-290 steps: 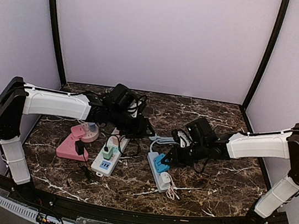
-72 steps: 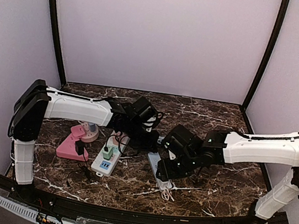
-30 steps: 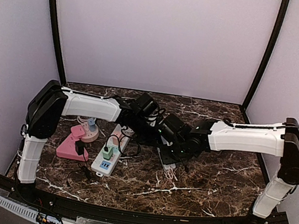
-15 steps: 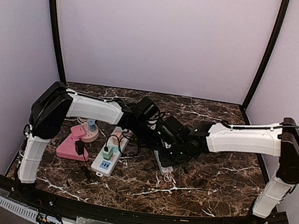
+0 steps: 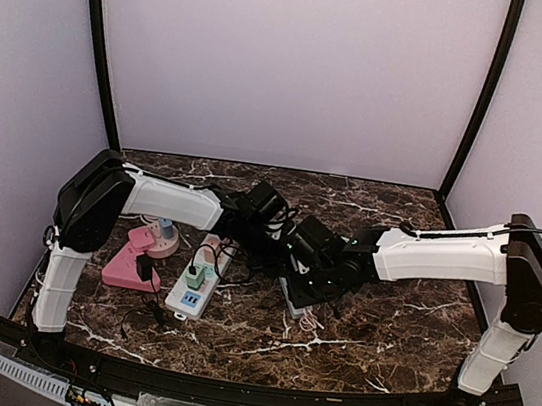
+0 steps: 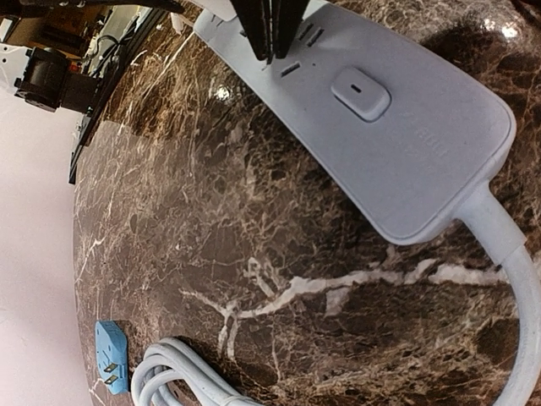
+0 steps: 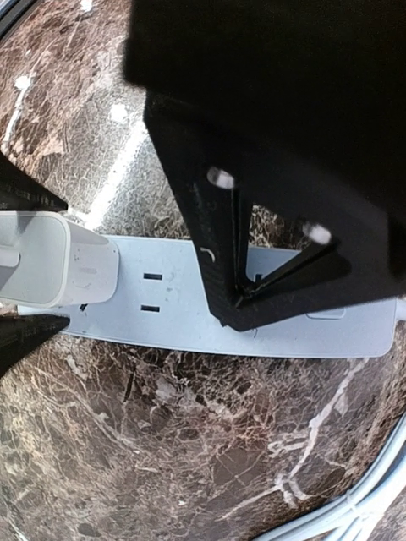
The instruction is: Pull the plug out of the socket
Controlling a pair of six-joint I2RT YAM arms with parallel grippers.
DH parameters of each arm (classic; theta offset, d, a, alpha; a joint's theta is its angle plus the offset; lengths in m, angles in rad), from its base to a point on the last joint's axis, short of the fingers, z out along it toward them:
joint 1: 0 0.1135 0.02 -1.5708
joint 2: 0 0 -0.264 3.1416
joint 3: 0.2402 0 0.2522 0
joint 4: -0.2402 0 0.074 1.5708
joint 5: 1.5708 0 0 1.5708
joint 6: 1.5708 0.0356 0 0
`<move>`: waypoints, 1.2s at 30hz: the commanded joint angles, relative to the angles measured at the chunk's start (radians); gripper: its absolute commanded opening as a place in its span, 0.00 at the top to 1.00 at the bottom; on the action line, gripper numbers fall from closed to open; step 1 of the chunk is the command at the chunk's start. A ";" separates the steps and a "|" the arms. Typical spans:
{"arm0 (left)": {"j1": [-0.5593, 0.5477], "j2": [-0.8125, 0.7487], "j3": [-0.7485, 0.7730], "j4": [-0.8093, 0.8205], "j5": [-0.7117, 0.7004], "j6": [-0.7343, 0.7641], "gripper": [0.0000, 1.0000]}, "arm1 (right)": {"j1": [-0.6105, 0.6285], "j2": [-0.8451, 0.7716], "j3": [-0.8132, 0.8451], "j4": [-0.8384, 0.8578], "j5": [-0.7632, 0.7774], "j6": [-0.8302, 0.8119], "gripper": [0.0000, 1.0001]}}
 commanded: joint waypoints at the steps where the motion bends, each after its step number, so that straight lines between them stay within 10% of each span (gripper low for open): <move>1: -0.011 0.024 -0.012 -0.003 0.011 -0.007 0.98 | -0.004 -0.015 -0.018 0.024 0.004 0.000 0.67; 13: -0.016 0.048 -0.063 -0.091 -0.060 0.016 1.00 | -0.002 -0.073 -0.014 0.017 0.089 0.020 0.96; 36: -0.014 0.060 -0.161 -0.146 -0.109 0.057 1.00 | -0.016 -0.100 0.027 0.044 0.026 -0.093 1.00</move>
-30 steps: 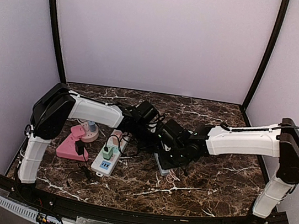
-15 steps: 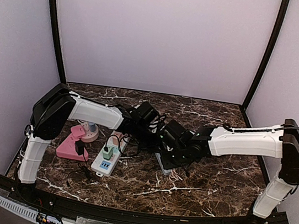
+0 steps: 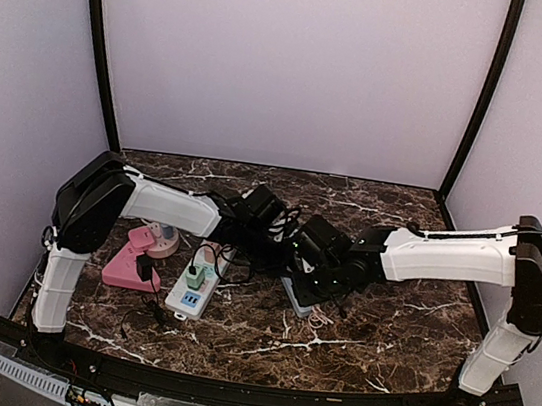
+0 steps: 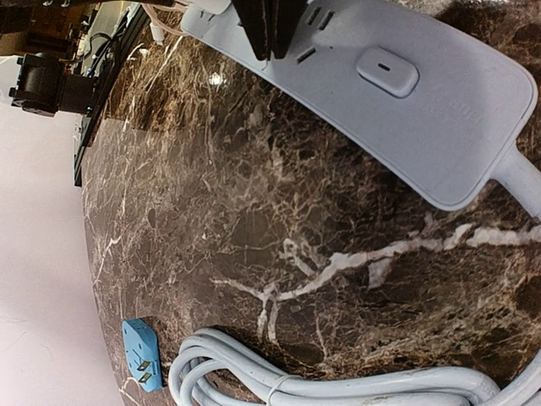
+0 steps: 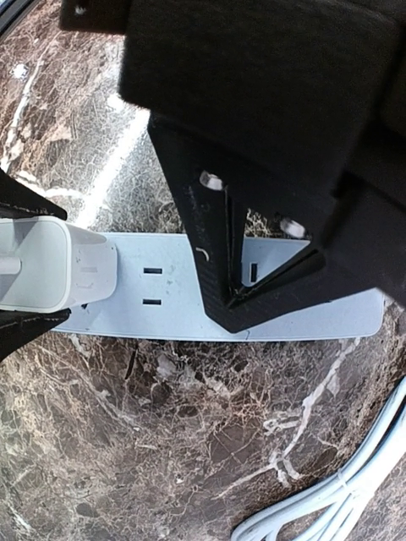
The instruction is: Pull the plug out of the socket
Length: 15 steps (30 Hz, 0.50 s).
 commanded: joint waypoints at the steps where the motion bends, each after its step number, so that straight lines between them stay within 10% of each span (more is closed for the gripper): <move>1: -0.003 0.066 -0.102 -0.258 -0.075 0.020 1.00 | -0.013 -0.055 0.052 0.044 -0.007 -0.058 1.00; 15: -0.005 0.060 -0.151 -0.244 -0.079 0.021 1.00 | -0.003 -0.057 0.075 0.045 -0.021 -0.088 1.00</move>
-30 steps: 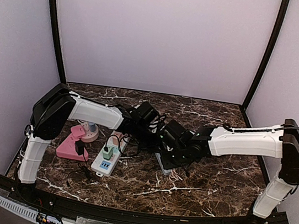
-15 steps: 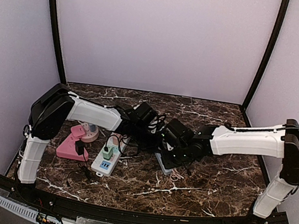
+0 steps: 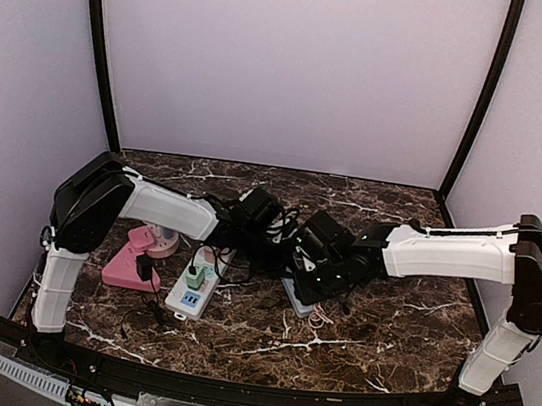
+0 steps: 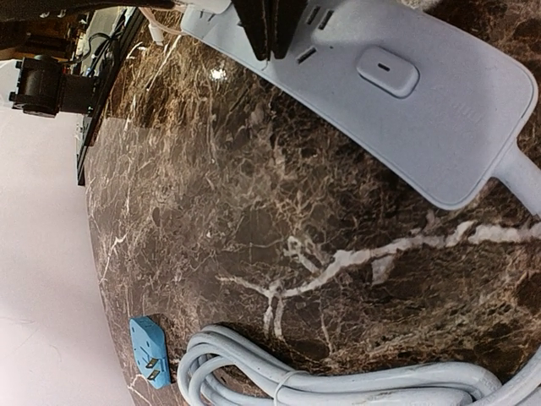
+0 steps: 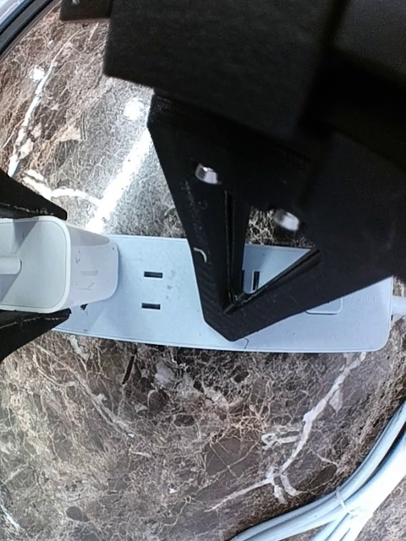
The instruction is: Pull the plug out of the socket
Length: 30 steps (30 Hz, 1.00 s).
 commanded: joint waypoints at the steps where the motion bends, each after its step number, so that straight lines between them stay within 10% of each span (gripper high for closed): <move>1: -0.005 0.073 -0.098 -0.322 -0.078 0.020 1.00 | 0.041 -0.057 0.074 0.048 0.083 -0.030 1.00; 30: -0.006 0.083 -0.125 -0.305 -0.089 0.007 1.00 | 0.067 -0.085 0.020 0.052 0.103 0.005 1.00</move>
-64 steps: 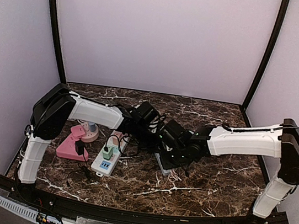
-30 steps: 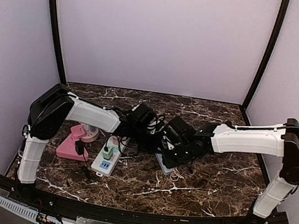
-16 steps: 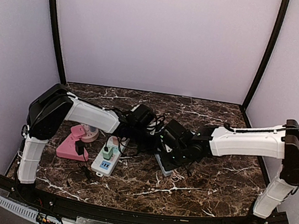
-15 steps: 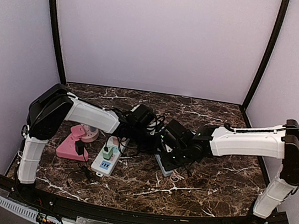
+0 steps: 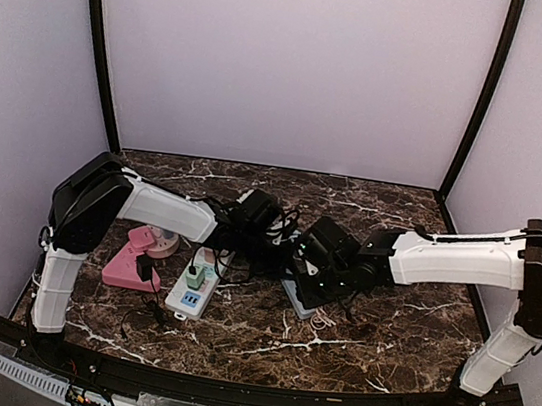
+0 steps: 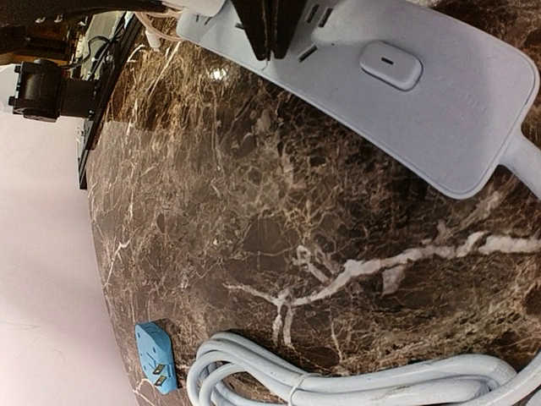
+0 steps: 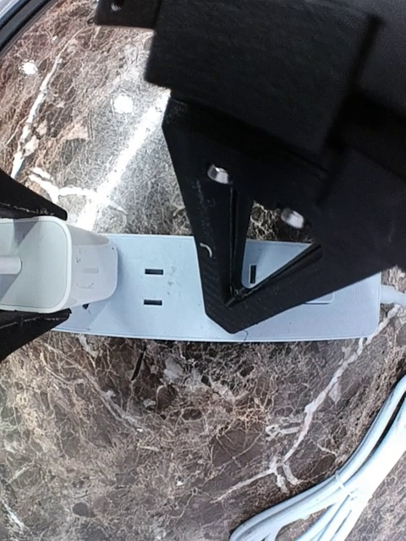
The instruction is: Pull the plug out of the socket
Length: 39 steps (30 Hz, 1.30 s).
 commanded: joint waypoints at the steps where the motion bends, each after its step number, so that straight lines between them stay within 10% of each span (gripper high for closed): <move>1: -0.001 0.097 -0.090 -0.333 -0.085 0.009 1.00 | 0.056 -0.029 0.086 -0.002 0.091 -0.002 1.00; 28: -0.005 0.107 -0.079 -0.341 -0.091 0.016 1.00 | -0.011 -0.136 0.045 -0.027 0.009 0.013 1.00; 39: -0.030 0.051 0.083 -0.370 -0.067 0.043 1.00 | -0.214 -0.272 -0.070 0.043 -0.033 0.044 1.00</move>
